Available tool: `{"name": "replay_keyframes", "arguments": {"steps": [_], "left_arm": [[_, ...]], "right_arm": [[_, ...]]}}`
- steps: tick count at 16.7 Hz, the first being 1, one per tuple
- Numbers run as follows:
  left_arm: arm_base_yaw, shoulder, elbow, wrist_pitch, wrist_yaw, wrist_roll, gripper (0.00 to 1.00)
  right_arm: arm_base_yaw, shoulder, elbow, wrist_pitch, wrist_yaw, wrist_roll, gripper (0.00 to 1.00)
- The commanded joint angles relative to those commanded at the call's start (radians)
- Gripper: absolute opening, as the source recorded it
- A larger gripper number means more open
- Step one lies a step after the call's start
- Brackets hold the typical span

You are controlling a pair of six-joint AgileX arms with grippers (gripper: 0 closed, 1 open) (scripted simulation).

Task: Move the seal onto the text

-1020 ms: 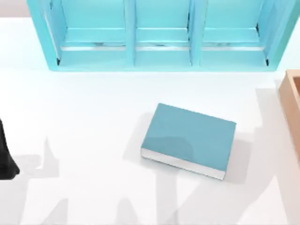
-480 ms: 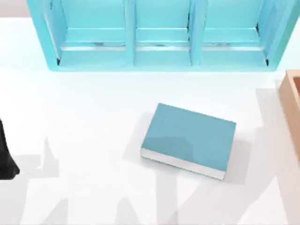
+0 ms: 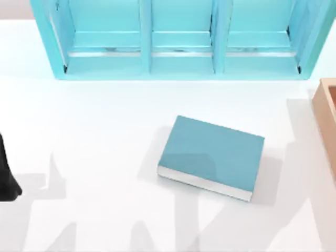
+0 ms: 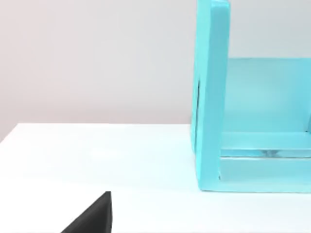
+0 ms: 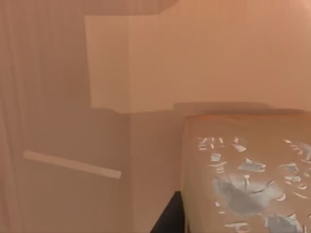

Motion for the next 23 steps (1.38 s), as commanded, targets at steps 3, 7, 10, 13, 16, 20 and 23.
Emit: {"name": "replay_keyframes", "arguments": {"steps": [3, 7, 10, 13, 16, 20, 23], "left_arm": [[0.0, 0.0, 0.0, 0.0, 0.0, 0.0, 1.0], [0.0, 0.0, 0.0, 0.0, 0.0, 0.0, 1.0], [0.0, 0.0, 0.0, 0.0, 0.0, 0.0, 1.0], [0.0, 0.0, 0.0, 0.0, 0.0, 0.0, 1.0], [0.0, 0.0, 0.0, 0.0, 0.0, 0.0, 1.0], [0.0, 0.0, 0.0, 0.0, 0.0, 0.0, 1.0], [0.0, 0.0, 0.0, 0.0, 0.0, 0.0, 1.0]], "right_arm": [[0.0, 0.0, 0.0, 0.0, 0.0, 0.0, 0.0], [0.0, 0.0, 0.0, 0.0, 0.0, 0.0, 0.0], [0.003, -0.006, 0.01, -0.011, -0.001, 0.011, 0.0], [0.031, -0.022, 0.076, -0.088, -0.011, 0.084, 0.0], [0.089, -0.036, 0.17, -0.222, -0.02, 0.189, 0.0], [0.233, -0.036, 0.283, -0.425, -0.027, 0.305, 0.0], [0.349, -0.058, 0.369, -0.526, -0.02, 0.373, 0.0]]}}
